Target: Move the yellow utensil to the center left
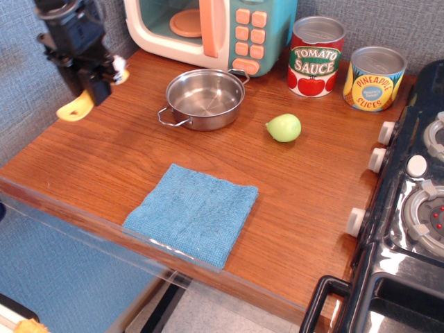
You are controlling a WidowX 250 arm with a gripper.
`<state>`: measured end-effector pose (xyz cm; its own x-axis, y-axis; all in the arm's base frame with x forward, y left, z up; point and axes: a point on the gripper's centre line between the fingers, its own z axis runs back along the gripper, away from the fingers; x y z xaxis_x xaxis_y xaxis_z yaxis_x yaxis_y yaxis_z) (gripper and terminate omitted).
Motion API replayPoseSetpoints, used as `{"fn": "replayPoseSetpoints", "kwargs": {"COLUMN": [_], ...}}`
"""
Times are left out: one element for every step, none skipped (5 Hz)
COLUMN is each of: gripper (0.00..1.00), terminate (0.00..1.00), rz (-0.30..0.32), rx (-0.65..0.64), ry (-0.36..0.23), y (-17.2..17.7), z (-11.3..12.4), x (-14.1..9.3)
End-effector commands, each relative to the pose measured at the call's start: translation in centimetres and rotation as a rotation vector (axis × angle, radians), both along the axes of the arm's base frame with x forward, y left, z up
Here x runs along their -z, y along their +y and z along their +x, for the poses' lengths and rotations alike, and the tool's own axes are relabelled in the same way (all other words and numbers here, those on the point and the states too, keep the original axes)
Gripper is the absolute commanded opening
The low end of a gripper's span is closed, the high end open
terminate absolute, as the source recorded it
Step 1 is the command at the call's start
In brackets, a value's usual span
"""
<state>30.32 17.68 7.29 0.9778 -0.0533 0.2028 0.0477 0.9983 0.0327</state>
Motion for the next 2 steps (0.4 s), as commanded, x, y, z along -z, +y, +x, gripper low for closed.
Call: {"fn": "replayPoseSetpoints", "kwargs": {"gripper": [0.0, 0.0], "terminate": [0.0, 0.0], "rz": [0.108, 0.134], "rx": [-0.043, -0.057], "ry": [0.036, 0.131], "y": [1.8, 1.7], "z": [1.7, 1.6], "x": [0.6, 2.4]}}
